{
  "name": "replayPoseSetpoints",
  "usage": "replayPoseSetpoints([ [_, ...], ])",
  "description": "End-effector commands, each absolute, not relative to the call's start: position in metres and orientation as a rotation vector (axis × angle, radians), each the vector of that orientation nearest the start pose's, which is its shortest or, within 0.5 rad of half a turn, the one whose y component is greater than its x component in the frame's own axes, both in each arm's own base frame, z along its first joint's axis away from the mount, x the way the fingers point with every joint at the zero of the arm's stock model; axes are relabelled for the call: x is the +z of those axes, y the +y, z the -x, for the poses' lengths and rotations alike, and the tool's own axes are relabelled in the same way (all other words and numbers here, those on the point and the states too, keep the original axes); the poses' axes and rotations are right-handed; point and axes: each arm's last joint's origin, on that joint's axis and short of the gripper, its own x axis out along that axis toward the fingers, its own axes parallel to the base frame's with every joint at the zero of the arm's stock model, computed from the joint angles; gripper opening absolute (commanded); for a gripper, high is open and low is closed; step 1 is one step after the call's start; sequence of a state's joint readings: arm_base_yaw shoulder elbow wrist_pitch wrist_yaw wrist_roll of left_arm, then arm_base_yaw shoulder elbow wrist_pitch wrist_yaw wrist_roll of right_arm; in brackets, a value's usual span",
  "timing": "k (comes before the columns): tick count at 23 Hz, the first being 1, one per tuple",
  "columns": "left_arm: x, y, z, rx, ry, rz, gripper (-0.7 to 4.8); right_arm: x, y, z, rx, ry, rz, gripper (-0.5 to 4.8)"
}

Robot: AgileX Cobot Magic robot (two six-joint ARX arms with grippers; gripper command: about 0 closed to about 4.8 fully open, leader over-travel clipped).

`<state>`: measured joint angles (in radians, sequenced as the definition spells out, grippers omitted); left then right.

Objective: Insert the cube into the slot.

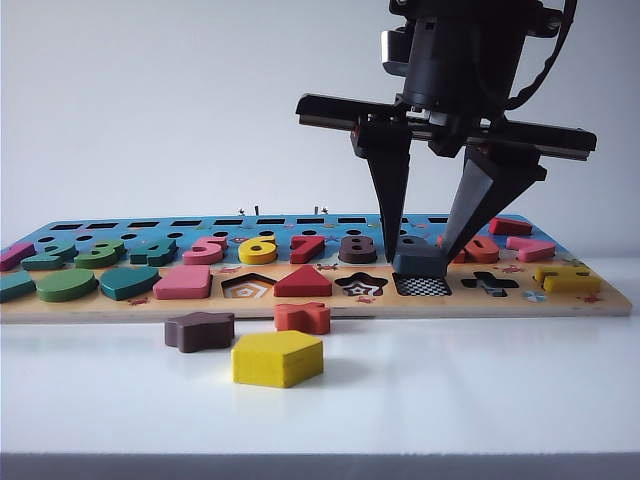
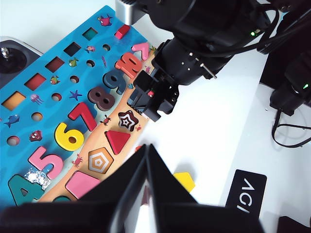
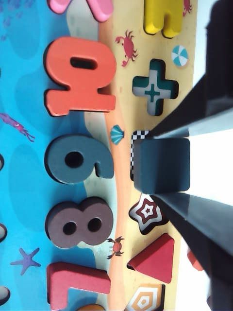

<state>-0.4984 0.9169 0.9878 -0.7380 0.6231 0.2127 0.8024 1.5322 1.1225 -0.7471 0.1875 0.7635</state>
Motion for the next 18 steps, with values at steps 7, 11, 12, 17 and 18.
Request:
replayPoseSetpoints([
  [7,0.3358,-0.0968,-0.1426,-1.153,0.567,-0.141,0.17,0.2341,0.2116,-0.2125,0.101,1.142,-0.136,0.81],
  [11,0.3358,-0.0968,-0.1426,-1.153,0.567,-0.141,0.17,0.2336,0.2116,-0.2127,0.099,1.142,-0.134,0.92],
  [12,0.3358,-0.0968,-0.1426,-1.153,0.567,-0.141,0.17,0.2336,0.2116,-0.2127,0.099,1.142,-0.134,0.95],
  [17,0.3358,-0.0968,-0.1426,-1.153,0.567,-0.141,0.17,0.2336,0.2113,-0.2128,0.091,1.135,-0.128,1.27],
  [18,0.3358,-0.0968,-0.1426,-1.153,0.567,-0.141,0.17,0.2336,0.2113,-0.2128,0.092,1.135,-0.128,1.53],
])
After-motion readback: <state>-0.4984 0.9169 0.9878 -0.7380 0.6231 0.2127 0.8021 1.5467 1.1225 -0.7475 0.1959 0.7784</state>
